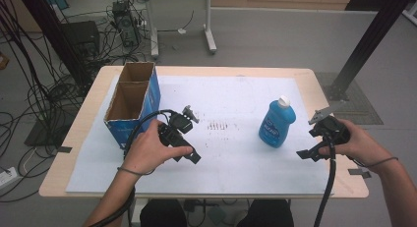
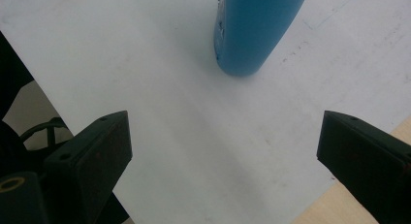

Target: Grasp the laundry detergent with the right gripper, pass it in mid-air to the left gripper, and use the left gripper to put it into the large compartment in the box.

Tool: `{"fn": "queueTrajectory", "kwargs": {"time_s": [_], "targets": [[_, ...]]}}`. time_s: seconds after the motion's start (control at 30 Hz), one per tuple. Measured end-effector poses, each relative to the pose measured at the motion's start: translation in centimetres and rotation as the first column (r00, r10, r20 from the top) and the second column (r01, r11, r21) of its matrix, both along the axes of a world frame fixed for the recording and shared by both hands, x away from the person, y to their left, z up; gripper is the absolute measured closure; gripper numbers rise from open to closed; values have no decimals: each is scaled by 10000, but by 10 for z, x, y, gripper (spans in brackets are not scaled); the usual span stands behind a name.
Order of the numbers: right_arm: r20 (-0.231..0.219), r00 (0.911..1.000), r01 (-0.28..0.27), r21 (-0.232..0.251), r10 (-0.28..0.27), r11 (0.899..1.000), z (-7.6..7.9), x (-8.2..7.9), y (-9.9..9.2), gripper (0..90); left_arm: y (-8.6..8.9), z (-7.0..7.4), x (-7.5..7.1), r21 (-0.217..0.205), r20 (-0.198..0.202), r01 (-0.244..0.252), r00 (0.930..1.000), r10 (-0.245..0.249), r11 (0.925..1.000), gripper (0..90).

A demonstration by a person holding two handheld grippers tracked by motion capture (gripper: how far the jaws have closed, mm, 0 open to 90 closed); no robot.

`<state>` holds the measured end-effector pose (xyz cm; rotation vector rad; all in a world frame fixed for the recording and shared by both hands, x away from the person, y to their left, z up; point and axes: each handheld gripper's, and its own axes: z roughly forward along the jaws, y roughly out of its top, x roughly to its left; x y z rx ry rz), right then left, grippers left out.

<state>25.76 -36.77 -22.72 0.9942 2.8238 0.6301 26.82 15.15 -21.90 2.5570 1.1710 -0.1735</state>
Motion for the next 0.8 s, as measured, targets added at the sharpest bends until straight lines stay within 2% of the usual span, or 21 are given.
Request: {"fn": "queueTrajectory", "kwargs": {"time_s": [0.37,0.8], "targets": [[67,9994,332,222,-334,9992,-9,-9,-8,52,2,-3,-4,-206,63,-60,10000,61,9998,74],[340,9973,626,771,-653,9951,-23,-18,-20,49,3,-4,-6,-237,48,-107,9999,108,9997,73]]}}
